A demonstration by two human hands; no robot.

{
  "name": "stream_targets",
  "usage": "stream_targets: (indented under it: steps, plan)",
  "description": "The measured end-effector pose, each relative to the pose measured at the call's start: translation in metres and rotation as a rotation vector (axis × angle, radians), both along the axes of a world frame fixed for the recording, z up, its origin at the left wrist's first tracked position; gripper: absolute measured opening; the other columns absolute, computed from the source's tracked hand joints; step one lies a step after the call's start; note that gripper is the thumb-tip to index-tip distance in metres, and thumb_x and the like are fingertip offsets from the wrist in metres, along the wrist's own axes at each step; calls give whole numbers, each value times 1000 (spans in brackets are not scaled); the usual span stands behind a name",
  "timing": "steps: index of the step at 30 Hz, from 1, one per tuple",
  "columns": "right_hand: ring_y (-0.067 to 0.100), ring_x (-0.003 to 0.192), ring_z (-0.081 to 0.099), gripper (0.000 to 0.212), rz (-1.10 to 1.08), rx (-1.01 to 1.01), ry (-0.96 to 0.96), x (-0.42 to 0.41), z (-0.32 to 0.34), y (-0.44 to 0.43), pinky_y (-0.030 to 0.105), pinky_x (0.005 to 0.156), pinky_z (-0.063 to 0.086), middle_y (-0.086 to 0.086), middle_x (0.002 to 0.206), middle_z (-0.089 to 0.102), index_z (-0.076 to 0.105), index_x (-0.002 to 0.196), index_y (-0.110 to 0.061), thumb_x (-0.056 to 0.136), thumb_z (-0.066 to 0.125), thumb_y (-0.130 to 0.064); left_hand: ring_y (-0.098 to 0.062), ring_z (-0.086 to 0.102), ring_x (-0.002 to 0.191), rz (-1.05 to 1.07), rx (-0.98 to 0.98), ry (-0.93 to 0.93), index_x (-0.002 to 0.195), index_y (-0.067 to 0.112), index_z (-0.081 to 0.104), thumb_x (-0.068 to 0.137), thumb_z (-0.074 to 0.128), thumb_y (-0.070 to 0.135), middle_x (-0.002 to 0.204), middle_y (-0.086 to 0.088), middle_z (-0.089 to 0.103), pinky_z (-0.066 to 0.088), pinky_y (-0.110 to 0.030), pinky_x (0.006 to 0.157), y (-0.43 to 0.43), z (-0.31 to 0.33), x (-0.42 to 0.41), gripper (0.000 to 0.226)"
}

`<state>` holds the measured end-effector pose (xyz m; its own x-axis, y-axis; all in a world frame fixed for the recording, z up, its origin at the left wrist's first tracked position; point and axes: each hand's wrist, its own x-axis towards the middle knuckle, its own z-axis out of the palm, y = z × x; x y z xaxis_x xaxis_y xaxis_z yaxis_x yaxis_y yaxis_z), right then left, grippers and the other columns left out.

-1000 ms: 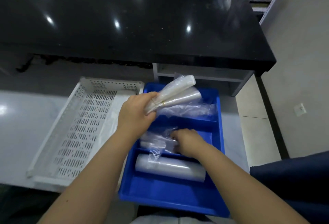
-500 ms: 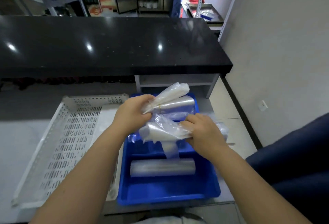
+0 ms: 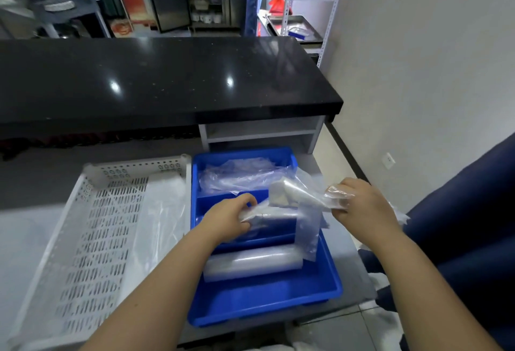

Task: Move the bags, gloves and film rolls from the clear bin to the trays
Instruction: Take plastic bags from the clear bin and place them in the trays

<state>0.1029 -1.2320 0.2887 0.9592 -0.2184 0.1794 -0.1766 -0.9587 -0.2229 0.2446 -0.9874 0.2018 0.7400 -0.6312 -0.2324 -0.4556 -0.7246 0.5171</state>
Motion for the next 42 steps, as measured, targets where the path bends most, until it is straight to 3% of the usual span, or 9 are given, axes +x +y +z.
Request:
stream_targets:
  steps: [5, 12, 17, 22, 25, 29, 33, 37, 42]
  plan:
    - [28, 68, 52, 16, 63, -14, 10, 10, -6, 15, 34, 57, 41, 6, 75, 59, 66, 79, -14, 69, 70, -2, -24, 55, 100, -64, 45, -337, 109, 32, 53, 78, 61, 26, 109, 4, 64, 35, -35, 77, -6, 1, 6, 32]
    - [22, 75, 51, 13, 75, -13, 45, 25, -9, 22, 34, 64, 44, 3, 83, 61, 66, 89, -15, 77, 70, -13, -22, 47, 103, -13, 22, -556, 107, 25, 63, 82, 63, 31, 108, 2, 59, 34, -39, 89, 0, -11, 17, 25]
    - [29, 81, 56, 17, 120, 22, 53, 39, -4, 37, 40, 67, 48, 6, 86, 62, 69, 92, -13, 75, 70, -9, -23, 48, 109, 64, 20, -549, 118, 26, 58, 80, 65, 39, 114, 2, 59, 31, -40, 94, 11, 3, 18, 41]
    - [34, 78, 59, 23, 266, 39, -14, 63, -12, 75, 41, 63, 49, 10, 82, 64, 69, 87, -10, 66, 73, -2, -28, 51, 108, 295, -120, -572, 116, 22, 63, 75, 74, 24, 112, -2, 64, 39, -41, 88, 55, 40, 28, 42]
    - [34, 88, 57, 20, 369, 5, 135, 78, -39, 107, 40, 71, 45, 9, 92, 62, 65, 92, -14, 73, 65, -9, -28, 55, 106, 417, -204, -555, 112, 20, 66, 82, 72, 22, 109, -2, 67, 43, -43, 90, 83, 48, 32, 31]
    - [29, 95, 58, 19, 374, 24, 285, 90, -64, 115, 36, 78, 46, 6, 102, 65, 66, 95, -16, 77, 62, -11, -23, 59, 98, 321, -331, -501, 105, 20, 69, 82, 73, 25, 103, 1, 69, 44, -36, 88, 83, 43, 12, 24]
    - [26, 91, 62, 24, 335, 145, 263, 93, -72, 112, 35, 76, 50, 2, 99, 69, 64, 98, -22, 75, 65, -16, -22, 56, 103, 114, -127, -388, 111, 26, 68, 74, 73, 39, 110, 3, 68, 45, -40, 89, 48, 22, -16, 39]
    - [24, 101, 59, 34, 396, 80, 197, 85, -79, 95, 34, 86, 44, -1, 113, 66, 61, 111, -26, 78, 68, -21, -24, 54, 99, 33, 58, -376, 103, 25, 68, 79, 63, 37, 104, 2, 66, 40, -36, 84, 27, 6, -23, 27]
    - [28, 78, 56, 24, 322, 44, 23, 67, -84, 69, 36, 68, 44, -1, 83, 66, 68, 86, -22, 66, 75, -11, -24, 59, 90, 58, 186, -343, 84, 20, 67, 84, 53, 31, 92, 1, 68, 36, -31, 69, 20, 3, -23, 17]
